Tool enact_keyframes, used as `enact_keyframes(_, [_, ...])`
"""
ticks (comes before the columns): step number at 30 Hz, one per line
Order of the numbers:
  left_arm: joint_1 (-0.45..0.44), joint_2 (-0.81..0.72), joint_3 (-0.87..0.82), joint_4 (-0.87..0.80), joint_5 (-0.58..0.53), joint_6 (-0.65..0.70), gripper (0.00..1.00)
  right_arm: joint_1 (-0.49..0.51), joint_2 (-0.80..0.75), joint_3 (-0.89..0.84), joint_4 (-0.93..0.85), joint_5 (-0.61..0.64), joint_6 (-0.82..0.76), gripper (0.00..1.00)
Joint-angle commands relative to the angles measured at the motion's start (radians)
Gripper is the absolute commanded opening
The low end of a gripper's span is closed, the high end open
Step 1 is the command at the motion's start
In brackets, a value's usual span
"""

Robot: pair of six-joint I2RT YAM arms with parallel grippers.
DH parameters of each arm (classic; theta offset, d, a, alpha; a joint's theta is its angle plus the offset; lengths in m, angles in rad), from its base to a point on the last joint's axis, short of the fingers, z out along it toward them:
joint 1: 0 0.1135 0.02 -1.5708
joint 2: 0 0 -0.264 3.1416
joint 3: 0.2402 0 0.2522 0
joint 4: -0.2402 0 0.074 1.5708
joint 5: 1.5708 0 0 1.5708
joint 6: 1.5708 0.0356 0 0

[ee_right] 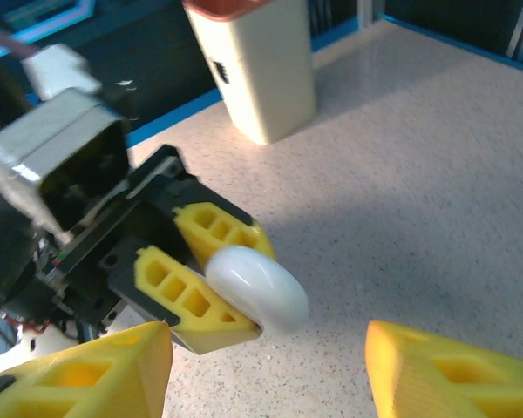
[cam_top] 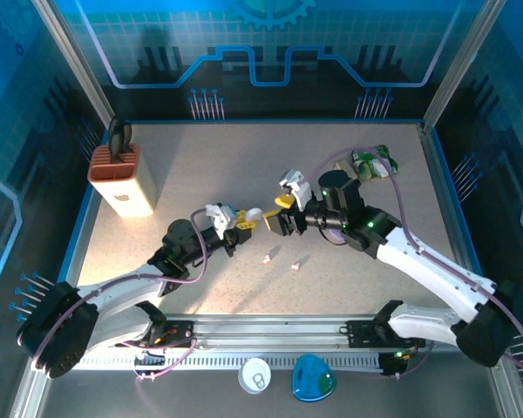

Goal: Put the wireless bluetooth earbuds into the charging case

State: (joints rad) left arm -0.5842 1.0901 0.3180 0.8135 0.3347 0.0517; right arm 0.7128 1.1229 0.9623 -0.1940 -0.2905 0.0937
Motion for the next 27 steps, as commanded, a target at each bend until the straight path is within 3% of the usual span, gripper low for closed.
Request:
enact_keyframes(1, [0.007,-0.034,0.050,-0.083,0.225,0.016,0.00,0.004,-0.052,-0.029,0.049,-0.136,-0.188,0.61])
enact_keyframes(3, [0.007,-0.039,0.059,-0.091,0.293,0.020,0.00,0.004,-0.061,-0.024,0.006,-0.173,-0.246,0.61])
enact_keyframes(11, [0.006,-0.035,0.089,-0.103,0.384,-0.006,0.00,0.007,-0.031,-0.040,-0.006,-0.209,-0.324,0.56])
enact_keyframes(21, [0.007,-0.020,0.099,-0.100,0.393,-0.023,0.00,0.007,0.028,-0.042,-0.024,-0.241,-0.365,0.35])
enact_keyframes(27, [0.007,-0.009,0.105,-0.093,0.384,-0.030,0.00,0.004,0.044,-0.030,-0.074,-0.284,-0.381,0.33])
